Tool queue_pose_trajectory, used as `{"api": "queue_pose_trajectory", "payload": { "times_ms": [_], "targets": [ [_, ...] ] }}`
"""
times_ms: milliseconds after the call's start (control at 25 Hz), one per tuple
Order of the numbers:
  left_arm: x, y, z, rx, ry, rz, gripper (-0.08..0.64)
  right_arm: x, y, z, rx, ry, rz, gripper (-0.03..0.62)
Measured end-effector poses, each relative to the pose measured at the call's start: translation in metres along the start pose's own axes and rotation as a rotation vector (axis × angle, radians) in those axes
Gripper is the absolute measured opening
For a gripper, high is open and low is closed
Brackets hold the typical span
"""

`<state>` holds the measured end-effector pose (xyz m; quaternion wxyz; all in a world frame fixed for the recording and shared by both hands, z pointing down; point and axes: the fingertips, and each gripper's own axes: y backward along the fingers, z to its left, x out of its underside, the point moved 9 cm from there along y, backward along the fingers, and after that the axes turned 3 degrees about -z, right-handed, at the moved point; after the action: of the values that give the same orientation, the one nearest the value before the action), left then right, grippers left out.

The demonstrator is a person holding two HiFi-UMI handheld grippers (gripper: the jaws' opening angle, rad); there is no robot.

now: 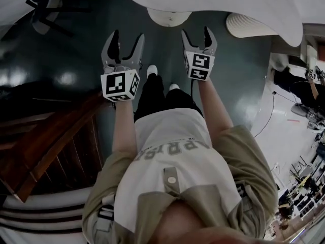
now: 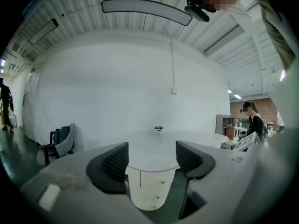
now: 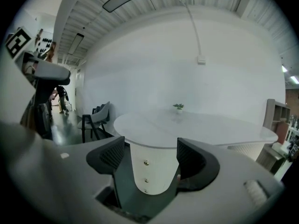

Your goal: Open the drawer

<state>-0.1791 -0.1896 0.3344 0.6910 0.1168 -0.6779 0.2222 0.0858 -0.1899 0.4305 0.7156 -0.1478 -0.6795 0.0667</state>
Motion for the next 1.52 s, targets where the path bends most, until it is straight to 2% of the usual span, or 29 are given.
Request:
{"api": "queue_pose_trajectory", "payload": {
  "times_ms": [200,440,800,960,1280,1400,1520],
  "targets": [
    [0.036,-0.014,0.011,0.015,0.006,-0.006,0.321,0.052,-0.045,0.004,0.026,-0.065,0.009,0.354],
    [0.095,-0.040,0.022,0.015,0.023,-0.024,0.321,0.114,-0.100,0.011,0.016,-0.047,0.011,0.354],
    [0.165,-0.057,0.032,0.024,0.044,0.001,0.321,0.165,-0.161,0.024,-0.022,-0.048,0.056,0.354],
    [0.187,-0.064,0.040,0.022,0.049,0.007,0.321,0.177,-0.189,0.028,-0.008,-0.057,0.069,0.354],
    [0.217,-0.074,0.045,0.037,0.056,0.031,0.321,0.182,-0.231,0.035,0.031,-0.024,0.107,0.270],
    [0.222,-0.075,0.048,0.036,0.059,0.031,0.321,0.183,-0.236,0.037,0.056,-0.034,0.099,0.195],
    [0.225,-0.076,0.051,0.037,0.057,0.034,0.321,0.184,-0.237,0.034,0.099,-0.056,0.075,0.155]
  ]
}}
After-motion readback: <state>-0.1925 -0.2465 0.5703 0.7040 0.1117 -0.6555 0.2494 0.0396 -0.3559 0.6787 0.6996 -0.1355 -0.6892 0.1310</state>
